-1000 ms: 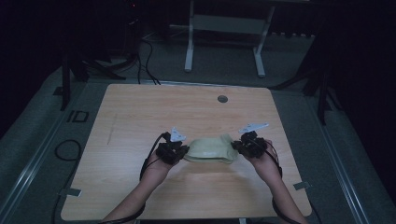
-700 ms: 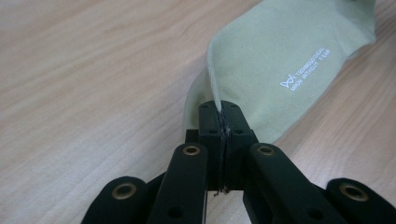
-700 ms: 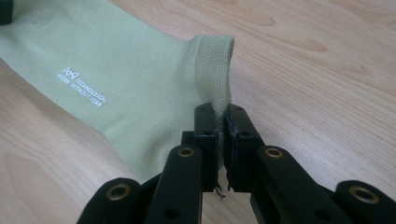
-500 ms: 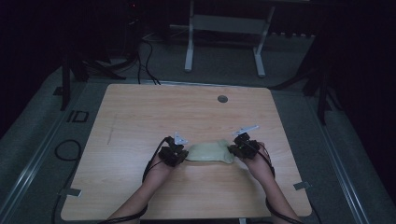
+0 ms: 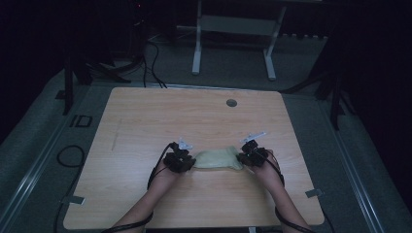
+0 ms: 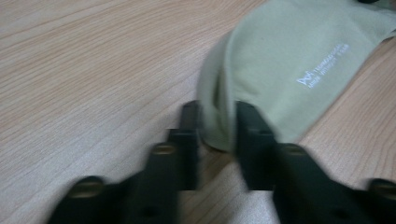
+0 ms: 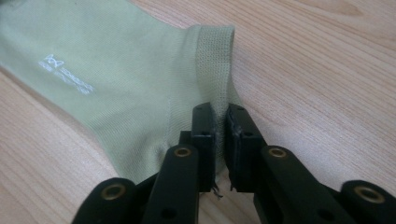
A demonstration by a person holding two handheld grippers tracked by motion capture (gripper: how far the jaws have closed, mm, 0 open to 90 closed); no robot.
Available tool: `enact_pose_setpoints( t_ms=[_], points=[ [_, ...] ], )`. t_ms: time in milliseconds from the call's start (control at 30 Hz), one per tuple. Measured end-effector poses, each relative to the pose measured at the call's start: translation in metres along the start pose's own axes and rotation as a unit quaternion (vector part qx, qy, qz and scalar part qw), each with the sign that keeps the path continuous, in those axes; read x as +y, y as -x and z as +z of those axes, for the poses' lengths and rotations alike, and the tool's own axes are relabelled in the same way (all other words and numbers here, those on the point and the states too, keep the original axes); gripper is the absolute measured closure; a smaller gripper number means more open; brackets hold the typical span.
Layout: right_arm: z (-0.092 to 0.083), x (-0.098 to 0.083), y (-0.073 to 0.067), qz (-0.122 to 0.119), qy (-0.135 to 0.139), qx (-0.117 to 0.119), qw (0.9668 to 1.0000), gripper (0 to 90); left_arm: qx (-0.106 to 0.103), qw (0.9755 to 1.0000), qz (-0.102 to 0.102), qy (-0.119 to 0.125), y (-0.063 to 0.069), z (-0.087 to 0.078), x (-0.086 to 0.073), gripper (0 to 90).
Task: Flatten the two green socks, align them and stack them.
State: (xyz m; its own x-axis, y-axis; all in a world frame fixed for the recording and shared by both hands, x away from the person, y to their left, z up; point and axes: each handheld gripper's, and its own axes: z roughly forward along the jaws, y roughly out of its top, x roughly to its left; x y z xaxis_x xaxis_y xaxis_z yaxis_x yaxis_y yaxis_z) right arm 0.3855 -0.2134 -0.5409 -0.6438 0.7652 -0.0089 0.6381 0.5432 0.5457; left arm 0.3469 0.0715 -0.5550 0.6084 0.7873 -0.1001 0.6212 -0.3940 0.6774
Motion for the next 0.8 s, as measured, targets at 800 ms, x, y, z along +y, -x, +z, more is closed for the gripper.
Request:
enact_pose_setpoints(
  t_ms=[800],
  points=[
    [0.001, -0.003, -0.017, -0.009, 0.012, 0.024, 0.9996, 79.2, -0.009, 0.9995, 0.027, 0.013, 0.012, 0.014, 0.005, 78.0]
  ],
)
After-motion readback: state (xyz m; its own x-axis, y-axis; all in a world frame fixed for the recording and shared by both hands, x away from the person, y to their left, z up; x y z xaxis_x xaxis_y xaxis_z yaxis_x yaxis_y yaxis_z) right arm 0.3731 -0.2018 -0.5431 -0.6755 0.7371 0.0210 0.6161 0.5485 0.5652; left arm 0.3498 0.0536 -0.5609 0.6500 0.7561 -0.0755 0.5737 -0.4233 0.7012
